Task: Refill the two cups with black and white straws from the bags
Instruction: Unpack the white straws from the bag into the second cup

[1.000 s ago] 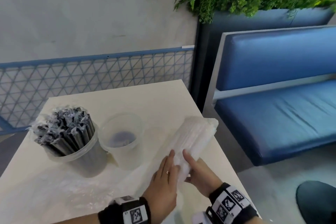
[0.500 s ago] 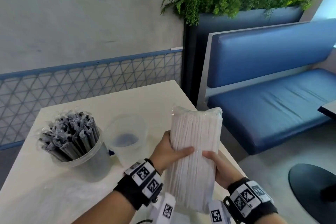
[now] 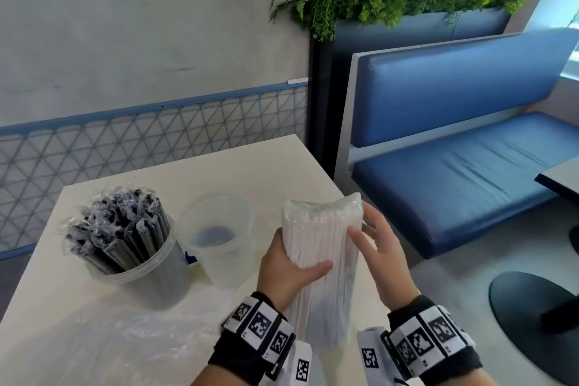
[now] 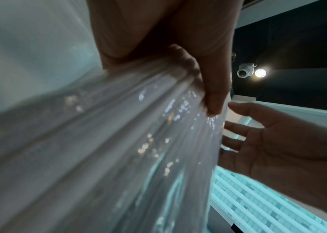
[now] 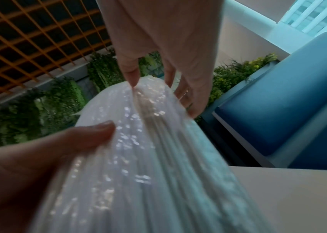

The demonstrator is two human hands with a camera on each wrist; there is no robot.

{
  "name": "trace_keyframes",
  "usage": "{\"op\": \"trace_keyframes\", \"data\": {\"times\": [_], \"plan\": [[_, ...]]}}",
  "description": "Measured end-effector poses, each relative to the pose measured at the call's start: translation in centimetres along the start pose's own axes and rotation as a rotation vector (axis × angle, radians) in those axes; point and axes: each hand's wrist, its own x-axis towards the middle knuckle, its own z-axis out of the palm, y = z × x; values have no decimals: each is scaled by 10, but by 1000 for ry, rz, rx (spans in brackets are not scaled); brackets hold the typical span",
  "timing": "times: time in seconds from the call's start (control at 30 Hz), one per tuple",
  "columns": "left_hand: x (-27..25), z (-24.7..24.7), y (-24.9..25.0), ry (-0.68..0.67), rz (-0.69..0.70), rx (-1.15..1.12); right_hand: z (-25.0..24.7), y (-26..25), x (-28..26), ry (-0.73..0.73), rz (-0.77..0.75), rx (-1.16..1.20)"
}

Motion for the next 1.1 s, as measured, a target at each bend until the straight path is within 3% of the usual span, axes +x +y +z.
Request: {"op": "trace_keyframes", "data": {"times": [0.1, 0.2, 0.27, 0.4, 0.77, 0.87, 0.97, 1.03, 1.1], "plan": [[-2, 0, -3, 19, 15, 9, 6, -6, 1, 162, -32, -62], [-3, -1, -7, 28, 21, 13, 7, -9, 1, 188, -15, -12], [-4, -2, -8, 42, 23, 21, 9, -11, 2, 195, 79, 97], [-6, -3, -11, 51, 32, 5, 10, -16, 7, 109, 215, 213], [-12, -8, -17, 69, 42, -39, 12, -29, 7, 17, 270, 324], [-12, -9, -19, 85, 30, -70, 11, -33, 12, -72, 298, 249], [-15, -9, -17, 79, 30, -74, 5, -40, 21, -207, 160, -90], [-14, -9, -14, 77, 35, -66, 2, -46, 21, -203, -88, -414], [-12, -7, -8, 69, 61, -39, 4, -54, 15, -228, -429, -687]]}}
